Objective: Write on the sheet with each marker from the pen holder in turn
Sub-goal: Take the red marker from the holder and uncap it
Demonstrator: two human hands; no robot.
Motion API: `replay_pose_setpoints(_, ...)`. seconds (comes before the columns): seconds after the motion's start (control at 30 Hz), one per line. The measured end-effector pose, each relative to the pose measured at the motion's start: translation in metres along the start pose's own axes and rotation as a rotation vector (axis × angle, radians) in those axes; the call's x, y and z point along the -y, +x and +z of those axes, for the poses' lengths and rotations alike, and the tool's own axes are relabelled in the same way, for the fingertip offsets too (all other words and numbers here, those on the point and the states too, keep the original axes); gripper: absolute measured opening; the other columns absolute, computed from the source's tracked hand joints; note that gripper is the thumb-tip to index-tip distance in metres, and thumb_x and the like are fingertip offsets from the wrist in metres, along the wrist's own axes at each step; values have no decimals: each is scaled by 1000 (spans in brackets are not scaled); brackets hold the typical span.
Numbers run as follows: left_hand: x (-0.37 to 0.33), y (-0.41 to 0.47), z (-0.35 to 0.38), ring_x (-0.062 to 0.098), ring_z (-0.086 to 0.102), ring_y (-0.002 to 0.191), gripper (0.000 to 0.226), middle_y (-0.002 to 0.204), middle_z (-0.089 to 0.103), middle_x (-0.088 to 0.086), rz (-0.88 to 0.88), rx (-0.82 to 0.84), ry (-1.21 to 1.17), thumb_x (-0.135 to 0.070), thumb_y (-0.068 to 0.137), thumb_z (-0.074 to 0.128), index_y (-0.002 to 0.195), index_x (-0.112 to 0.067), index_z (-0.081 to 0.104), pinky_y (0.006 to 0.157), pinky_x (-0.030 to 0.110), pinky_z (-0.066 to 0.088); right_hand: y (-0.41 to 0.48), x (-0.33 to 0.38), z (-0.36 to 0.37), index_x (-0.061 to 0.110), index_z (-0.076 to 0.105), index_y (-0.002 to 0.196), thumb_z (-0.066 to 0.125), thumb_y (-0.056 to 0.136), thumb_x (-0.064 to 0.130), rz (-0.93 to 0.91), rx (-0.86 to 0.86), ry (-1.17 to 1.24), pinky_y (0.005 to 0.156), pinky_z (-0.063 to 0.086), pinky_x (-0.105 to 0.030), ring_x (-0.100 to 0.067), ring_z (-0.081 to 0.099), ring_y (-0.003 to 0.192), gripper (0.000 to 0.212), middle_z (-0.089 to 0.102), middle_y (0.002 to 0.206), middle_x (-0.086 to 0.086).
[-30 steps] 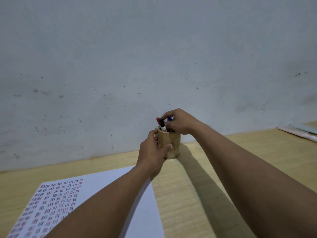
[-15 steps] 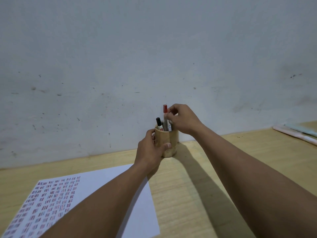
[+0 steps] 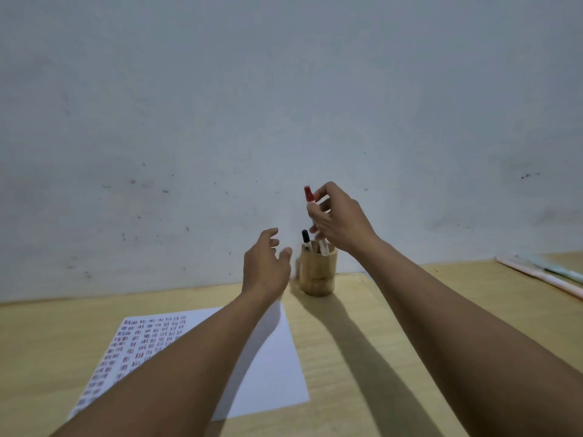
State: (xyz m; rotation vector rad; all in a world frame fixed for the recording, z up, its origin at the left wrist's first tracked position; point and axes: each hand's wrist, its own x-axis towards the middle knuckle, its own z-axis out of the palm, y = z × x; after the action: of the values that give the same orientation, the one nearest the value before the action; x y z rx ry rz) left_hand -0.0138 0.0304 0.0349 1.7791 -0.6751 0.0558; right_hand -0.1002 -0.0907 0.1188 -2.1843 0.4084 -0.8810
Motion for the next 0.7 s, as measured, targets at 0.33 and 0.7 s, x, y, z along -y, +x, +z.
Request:
replay_pose_setpoints(0.33, -24, -16, -90, 18, 71, 93, 30, 98, 75, -3, 56, -64, -162, -22, 90, 59, 114, -34, 71, 86, 43, 59, -39, 39, 42, 16, 68, 105, 60, 98, 17, -87, 125, -186, 64, 64, -39, -22, 73, 75, 11, 72, 91, -5)
replay_pose_setpoints(0.7, -14, -30, -135, 20, 75, 85, 7, 87, 79, 1, 4, -94, -313, -11, 91, 68, 92, -14, 74, 78, 38, 63, -74, 72, 78, 18, 65, 103, 63, 96, 32, -179, -92, -272, 66, 44, -31, -15, 63, 80, 16, 63, 96, 2)
